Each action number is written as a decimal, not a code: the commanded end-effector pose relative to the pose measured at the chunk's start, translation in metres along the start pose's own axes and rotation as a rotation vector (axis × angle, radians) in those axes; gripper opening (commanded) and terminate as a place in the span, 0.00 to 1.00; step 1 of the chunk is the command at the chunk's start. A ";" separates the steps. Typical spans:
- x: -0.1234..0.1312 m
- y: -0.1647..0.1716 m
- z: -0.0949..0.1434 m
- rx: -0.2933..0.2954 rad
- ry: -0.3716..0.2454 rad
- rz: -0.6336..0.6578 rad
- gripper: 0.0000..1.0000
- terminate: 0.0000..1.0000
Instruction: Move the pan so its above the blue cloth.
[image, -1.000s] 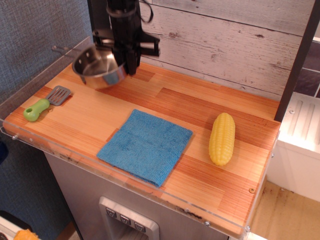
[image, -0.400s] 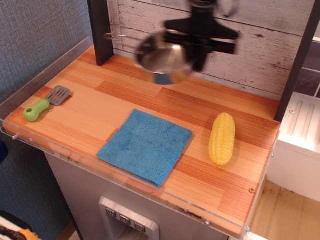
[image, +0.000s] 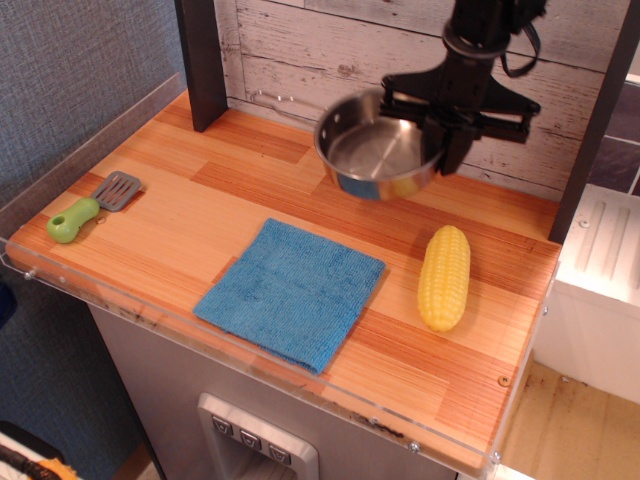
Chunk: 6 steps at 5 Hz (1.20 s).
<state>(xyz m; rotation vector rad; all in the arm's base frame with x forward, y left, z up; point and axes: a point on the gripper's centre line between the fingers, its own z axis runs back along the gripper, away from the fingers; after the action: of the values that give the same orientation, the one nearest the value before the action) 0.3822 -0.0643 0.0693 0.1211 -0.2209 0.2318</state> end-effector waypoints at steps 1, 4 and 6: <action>-0.010 0.018 -0.014 -0.007 0.013 0.060 0.00 0.00; 0.007 0.003 -0.040 -0.005 0.037 -0.046 0.00 0.00; 0.008 -0.011 -0.048 -0.045 0.056 -0.078 0.00 0.00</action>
<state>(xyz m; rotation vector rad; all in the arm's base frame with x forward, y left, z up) 0.3986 -0.0614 0.0112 0.0875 -0.1247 0.1663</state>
